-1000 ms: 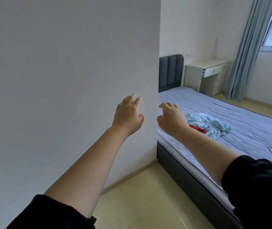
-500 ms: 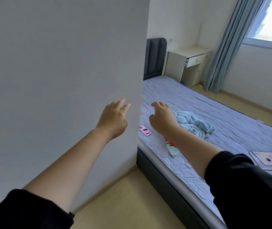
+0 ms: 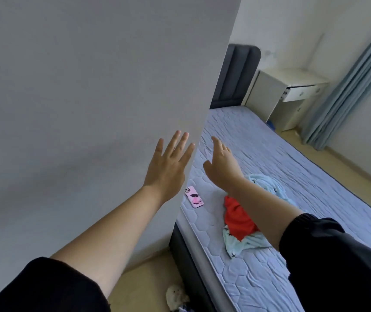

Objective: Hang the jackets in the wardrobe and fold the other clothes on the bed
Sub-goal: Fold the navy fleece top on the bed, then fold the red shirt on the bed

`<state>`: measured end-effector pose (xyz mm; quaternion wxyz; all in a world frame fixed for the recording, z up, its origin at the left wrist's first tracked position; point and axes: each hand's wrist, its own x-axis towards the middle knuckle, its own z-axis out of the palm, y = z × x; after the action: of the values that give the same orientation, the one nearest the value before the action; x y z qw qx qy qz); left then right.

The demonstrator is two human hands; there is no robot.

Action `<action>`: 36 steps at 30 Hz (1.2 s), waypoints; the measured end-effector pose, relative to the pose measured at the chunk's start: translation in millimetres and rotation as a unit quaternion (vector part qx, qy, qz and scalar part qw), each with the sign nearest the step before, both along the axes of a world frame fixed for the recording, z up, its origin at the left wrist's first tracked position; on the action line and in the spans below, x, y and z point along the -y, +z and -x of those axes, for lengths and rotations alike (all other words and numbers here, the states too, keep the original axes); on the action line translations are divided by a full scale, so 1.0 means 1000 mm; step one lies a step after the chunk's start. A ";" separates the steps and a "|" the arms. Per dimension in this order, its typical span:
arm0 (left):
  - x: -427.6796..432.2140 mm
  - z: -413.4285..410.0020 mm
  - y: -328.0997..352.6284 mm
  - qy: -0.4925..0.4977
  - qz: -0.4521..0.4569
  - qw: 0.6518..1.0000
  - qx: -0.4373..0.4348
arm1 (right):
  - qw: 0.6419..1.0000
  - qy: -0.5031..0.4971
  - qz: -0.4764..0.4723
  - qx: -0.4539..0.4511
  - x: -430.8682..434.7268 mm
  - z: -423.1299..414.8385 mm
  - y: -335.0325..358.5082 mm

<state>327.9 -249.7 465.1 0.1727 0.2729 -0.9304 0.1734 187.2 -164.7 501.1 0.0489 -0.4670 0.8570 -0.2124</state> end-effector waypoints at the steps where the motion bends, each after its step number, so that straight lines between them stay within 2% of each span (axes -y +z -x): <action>1: 0.008 0.016 -0.010 0.012 0.015 1.000 0.002 | 1.000 0.013 -0.004 0.008 0.015 0.017 -0.009; 5: 0.025 0.067 -0.049 0.049 0.123 0.991 0.028 | 0.996 0.055 0.012 0.063 0.057 0.074 -0.046; 10: 0.038 0.098 -0.092 0.045 0.228 0.969 0.086 | 0.988 0.100 0.051 0.102 0.079 0.118 -0.096; 18: 0.037 0.137 -0.193 0.028 0.257 0.957 0.129 | 0.982 0.118 0.093 0.114 0.101 0.168 -0.226; 24: 0.027 0.186 -0.317 0.074 0.189 0.970 0.136 | 0.982 0.121 0.093 0.110 0.101 0.213 -0.350; 30: -0.027 0.241 -0.405 0.146 -0.055 0.982 0.108 | 0.982 0.155 0.061 0.086 0.046 0.277 -0.434; 34: -0.075 0.293 -0.429 0.178 -0.166 0.968 0.066 | 0.979 0.198 -0.033 0.038 -0.001 0.340 -0.464; 36: -0.092 0.319 -0.443 0.187 -0.199 0.959 0.073 | 0.972 0.201 -0.120 -0.026 -0.022 0.375 -0.476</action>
<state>8.7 -157.5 21.8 0.0109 0.4575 -0.8885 0.0336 -187.7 -143.1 24.9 0.1238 -0.6256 0.7659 -0.0821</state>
